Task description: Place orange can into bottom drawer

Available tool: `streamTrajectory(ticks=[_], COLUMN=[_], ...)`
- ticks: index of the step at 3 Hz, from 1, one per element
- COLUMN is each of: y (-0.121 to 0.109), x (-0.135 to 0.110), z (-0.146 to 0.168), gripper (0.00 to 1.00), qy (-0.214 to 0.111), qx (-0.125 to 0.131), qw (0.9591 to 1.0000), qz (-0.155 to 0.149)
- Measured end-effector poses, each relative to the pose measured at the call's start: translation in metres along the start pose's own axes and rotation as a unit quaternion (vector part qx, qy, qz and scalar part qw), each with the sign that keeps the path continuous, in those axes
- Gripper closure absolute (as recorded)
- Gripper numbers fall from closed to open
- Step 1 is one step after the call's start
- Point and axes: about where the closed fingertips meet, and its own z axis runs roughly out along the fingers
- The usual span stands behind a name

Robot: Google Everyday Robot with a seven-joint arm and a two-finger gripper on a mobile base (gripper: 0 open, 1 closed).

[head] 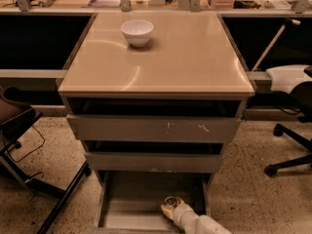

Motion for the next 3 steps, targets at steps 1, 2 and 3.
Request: streamTrajectory(ticks=[1,2,3], y=[0.0,0.0,0.0], x=[0.0,0.0,0.0], z=[0.0,0.0,0.0], gripper=[0.11,0.0,0.0], qy=[0.0,0.0,0.0], qx=[0.0,0.0,0.0], qw=[1.0,1.0,1.0], qz=[0.0,0.0,0.0])
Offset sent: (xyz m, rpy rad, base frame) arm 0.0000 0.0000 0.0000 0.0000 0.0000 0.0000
